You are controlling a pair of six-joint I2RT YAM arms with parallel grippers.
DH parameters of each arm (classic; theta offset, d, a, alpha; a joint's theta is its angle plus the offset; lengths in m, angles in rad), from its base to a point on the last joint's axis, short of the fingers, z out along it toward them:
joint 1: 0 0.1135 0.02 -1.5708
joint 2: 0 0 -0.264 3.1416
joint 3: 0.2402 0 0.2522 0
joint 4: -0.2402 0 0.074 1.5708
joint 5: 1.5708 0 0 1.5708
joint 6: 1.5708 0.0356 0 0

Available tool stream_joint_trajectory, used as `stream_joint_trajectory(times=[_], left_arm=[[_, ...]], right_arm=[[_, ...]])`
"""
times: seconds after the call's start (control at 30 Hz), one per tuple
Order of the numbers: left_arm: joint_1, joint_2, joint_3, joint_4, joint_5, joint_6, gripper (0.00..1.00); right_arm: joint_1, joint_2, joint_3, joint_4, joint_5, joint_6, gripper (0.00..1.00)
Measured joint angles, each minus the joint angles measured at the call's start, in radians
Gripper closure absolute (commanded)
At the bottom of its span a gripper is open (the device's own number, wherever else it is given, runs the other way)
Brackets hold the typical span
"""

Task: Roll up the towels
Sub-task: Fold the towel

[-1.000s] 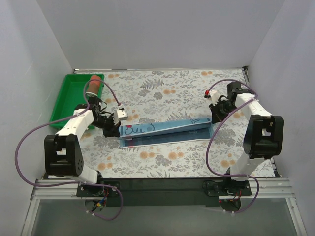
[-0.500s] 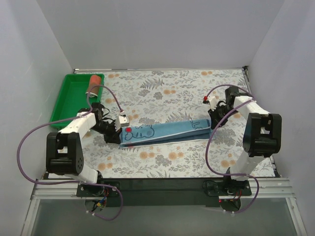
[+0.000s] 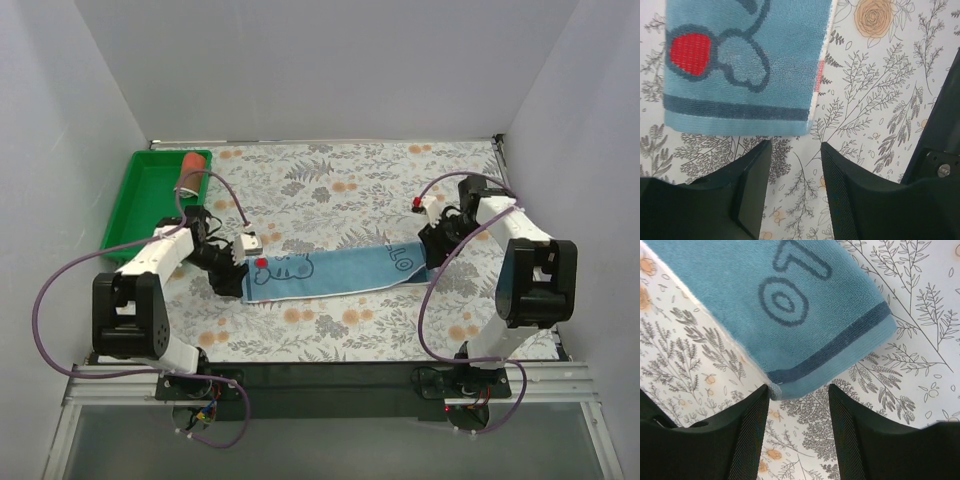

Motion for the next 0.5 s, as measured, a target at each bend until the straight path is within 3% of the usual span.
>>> stream_joint_trajectory(times=[0.23, 0.4, 0.5], left_arm=[[0.000, 0.002, 0.127, -0.018, 0.031, -0.064, 0.60], [0.000, 0.039, 0.142, 0.053, 0.025, -0.169, 0.67], [0.000, 0.068, 0.142, 0.125, -0.006, -0.238, 0.62]], right_arm=[[-0.001, -0.059, 0.075, -0.076, -0.076, -0.002, 0.52], [0.000, 0.004, 0.155, -0.087, -0.088, 0.027, 0.56], [0.014, 0.053, 0.158, -0.056, -0.055, 0.067, 0.54]])
